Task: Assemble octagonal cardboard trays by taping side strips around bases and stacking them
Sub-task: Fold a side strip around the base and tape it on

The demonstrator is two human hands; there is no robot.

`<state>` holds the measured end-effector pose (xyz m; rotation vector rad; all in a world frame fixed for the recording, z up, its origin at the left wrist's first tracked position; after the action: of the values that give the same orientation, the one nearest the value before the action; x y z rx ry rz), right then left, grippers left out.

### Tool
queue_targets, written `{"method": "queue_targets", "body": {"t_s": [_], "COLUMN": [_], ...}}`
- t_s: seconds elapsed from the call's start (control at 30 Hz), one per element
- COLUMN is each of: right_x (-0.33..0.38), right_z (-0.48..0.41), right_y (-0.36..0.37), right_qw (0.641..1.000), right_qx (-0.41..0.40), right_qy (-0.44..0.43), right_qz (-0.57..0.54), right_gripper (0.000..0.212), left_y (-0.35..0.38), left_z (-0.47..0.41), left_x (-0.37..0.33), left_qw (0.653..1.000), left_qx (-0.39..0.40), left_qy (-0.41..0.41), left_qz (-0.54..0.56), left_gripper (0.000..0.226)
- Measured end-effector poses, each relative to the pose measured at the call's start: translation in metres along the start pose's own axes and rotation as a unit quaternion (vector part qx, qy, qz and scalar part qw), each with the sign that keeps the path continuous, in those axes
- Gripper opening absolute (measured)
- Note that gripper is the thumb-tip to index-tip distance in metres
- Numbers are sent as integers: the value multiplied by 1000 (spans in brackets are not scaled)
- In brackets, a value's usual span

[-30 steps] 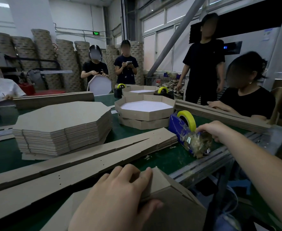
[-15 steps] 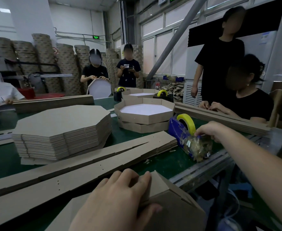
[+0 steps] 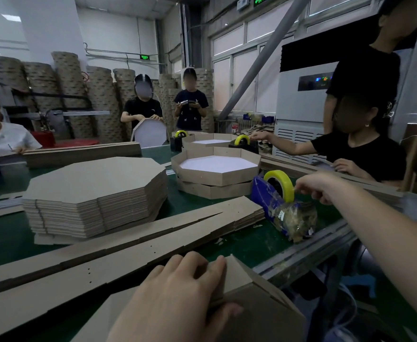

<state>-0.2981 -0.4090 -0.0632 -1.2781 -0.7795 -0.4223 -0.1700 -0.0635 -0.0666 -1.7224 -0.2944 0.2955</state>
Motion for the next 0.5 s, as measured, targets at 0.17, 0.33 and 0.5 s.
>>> {"method": "queue_targets", "body": {"t_s": [0.17,0.33,0.5], "right_x": [-3,-8,-8], "right_z": [-1,2,4], "right_y": [-3,-4,-6], "right_qw": [998,994,991], "right_qx": [34,68,90], "right_qy": [37,79,94], "right_qz": [42,22,16], "right_gripper": [33,38,30], "left_y": [1,2,4], "left_z": [0,0,0], "left_x": [1,1,2], "left_qw": [1000,1000,1000], "left_qx": [-4,-1,12], "left_qy": [0,1,6], "left_qz": [-7,-14,-17], "left_gripper": [72,73,73]}}
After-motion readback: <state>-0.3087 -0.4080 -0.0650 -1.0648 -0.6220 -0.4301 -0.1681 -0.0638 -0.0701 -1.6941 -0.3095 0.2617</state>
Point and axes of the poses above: each hand's wrist, its own z-axis away from the middle knuckle, its own y-axis out of the palm, x = y × z, the point moved 7 cm from there along -z, towards the middle knuckle, and after that the axes turned 13 degrees about -y, right-handed, at the moved point
